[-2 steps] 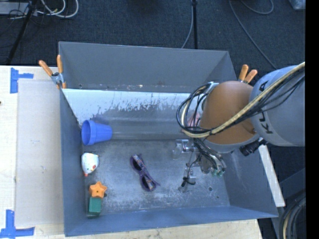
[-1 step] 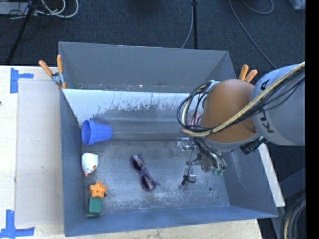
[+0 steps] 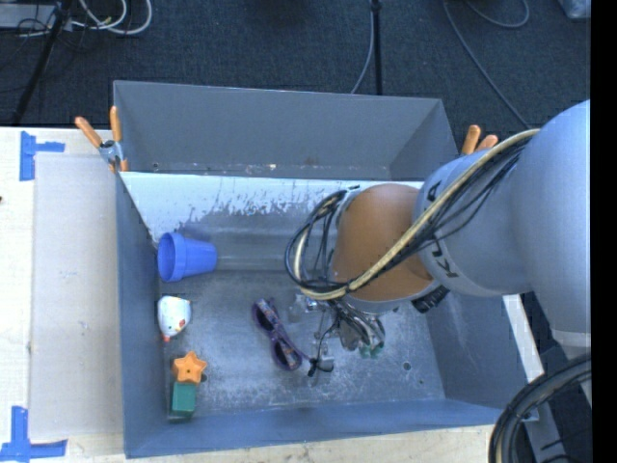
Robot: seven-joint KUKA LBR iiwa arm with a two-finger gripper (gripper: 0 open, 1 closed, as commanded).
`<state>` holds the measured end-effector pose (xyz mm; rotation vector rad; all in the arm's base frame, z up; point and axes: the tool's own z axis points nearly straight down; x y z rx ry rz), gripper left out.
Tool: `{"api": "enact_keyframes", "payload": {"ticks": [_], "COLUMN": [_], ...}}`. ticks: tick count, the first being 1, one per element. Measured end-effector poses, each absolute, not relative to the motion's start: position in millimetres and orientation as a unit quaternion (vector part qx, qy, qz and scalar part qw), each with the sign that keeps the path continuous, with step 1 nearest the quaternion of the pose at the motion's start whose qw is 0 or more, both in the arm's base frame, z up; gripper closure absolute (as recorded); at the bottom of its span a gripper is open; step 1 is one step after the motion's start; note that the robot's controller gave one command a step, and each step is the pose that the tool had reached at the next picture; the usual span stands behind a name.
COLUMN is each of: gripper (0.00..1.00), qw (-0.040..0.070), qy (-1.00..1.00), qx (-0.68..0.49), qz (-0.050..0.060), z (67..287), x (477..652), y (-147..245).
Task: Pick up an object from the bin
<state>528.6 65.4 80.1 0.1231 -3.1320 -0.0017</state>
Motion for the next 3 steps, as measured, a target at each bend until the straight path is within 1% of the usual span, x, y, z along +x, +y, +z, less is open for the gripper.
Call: {"api": "enact_keyframes", "payload": {"ticks": [1, 2, 3], "gripper": [0.00, 0.00, 0.00], "qw": [0.007, 0.004, 0.006], "qy": [-0.995, -0.993, -1.000], "qx": [0.101, 0.116, -0.012], "qz": [-0.001, -0.001, 0.000], "z": [79.0, 97.0, 81.7], "x": [541.1, 547.3, 547.2], "y": [78.7, 104.3, 107.0]}}
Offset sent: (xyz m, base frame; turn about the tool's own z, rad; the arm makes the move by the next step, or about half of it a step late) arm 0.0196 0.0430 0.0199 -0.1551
